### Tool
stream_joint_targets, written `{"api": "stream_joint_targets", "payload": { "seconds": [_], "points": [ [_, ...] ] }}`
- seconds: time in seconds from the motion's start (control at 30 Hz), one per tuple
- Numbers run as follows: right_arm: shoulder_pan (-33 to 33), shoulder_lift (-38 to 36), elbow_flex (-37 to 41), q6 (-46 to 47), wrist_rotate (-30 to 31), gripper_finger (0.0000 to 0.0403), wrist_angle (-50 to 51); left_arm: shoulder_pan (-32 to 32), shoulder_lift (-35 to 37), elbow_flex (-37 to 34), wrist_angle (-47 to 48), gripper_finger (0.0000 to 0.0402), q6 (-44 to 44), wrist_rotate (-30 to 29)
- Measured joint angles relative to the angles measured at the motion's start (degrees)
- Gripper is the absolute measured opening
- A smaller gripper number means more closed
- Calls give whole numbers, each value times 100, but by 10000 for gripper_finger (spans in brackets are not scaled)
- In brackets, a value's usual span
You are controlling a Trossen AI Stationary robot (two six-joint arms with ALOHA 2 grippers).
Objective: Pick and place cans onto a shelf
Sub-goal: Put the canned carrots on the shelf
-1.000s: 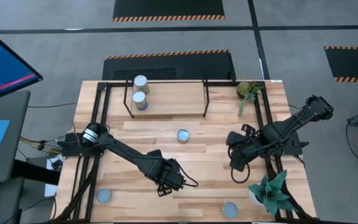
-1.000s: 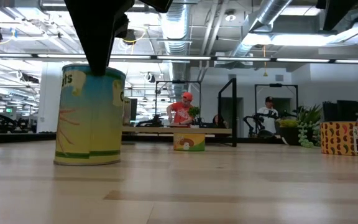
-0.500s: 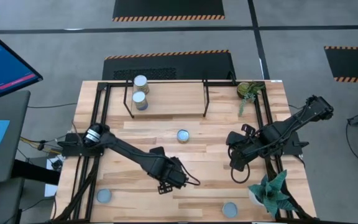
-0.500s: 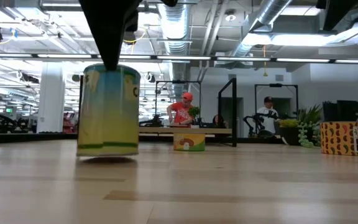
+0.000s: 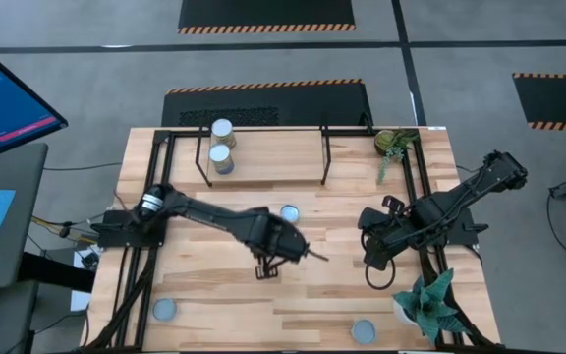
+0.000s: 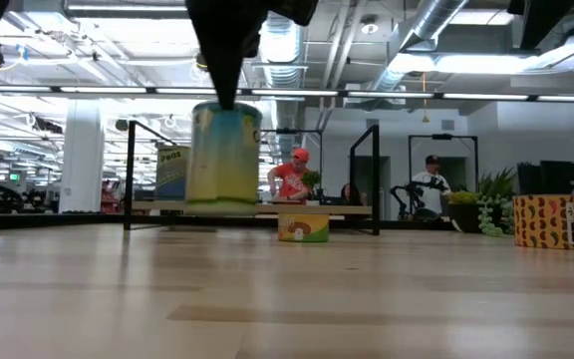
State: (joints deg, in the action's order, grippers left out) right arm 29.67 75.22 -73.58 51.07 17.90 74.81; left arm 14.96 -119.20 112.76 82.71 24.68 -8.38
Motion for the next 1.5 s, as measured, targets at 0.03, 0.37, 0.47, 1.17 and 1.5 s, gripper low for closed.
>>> {"api": "stream_joint_targets", "payload": {
  "seconds": [0.03,0.37,0.47,1.17,1.5],
  "points": [
    [0,0,0,-2,0,27,0,-88,0,83,75,0,-126,-40],
    [-2,0,0,-11,-1,29,12,-1260,9,643,378,0,-1435,-318],
    [-2,0,0,-15,-1,28,77,-1663,11,681,377,0,-1837,-441],
    [-13,0,0,-50,-3,28,472,-3446,13,681,704,0,-3154,-539],
    [-13,0,0,-50,-3,29,471,-3682,13,485,718,0,-3150,-291]
  ]
}}
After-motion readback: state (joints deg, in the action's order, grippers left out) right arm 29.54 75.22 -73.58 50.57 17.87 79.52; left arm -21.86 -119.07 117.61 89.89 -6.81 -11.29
